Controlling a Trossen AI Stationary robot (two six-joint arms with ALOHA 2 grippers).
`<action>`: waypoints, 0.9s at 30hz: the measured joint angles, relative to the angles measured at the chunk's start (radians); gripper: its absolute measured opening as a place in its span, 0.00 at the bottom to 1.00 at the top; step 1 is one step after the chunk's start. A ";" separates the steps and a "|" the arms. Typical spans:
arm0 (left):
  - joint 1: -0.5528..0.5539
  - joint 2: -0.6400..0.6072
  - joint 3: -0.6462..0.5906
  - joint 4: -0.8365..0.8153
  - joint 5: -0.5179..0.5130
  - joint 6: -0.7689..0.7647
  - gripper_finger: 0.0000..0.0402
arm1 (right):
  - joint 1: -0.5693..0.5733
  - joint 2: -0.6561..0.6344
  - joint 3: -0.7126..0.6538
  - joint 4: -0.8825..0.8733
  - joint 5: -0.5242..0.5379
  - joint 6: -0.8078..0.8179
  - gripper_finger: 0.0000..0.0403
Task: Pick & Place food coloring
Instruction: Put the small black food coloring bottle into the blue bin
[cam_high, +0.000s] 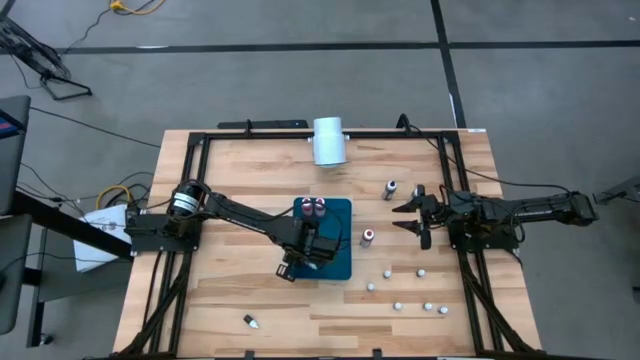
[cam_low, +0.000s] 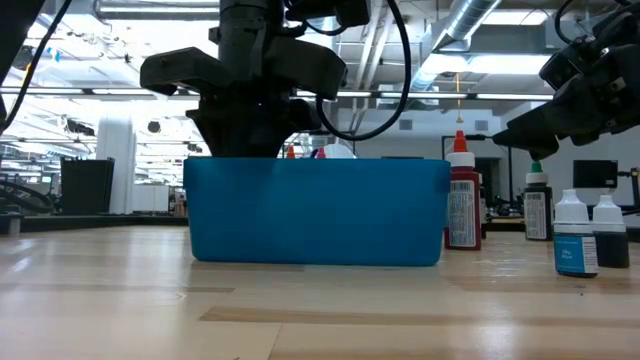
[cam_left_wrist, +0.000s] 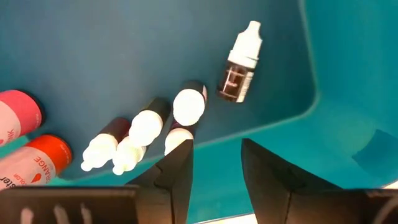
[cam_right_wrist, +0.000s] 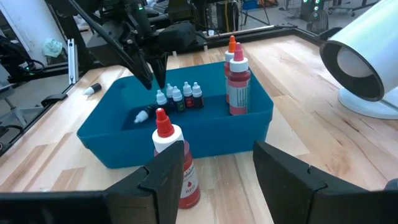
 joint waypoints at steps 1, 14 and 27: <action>-0.001 0.000 0.000 0.000 0.000 0.000 0.32 | 0.000 0.000 0.000 0.000 0.000 0.000 0.46; -0.012 0.000 0.000 0.000 -0.001 0.000 0.32 | 0.000 0.000 0.000 0.000 0.000 0.000 0.46; -0.031 -0.002 0.000 0.100 -0.001 0.113 0.32 | 0.000 0.000 0.000 0.000 0.000 0.000 0.46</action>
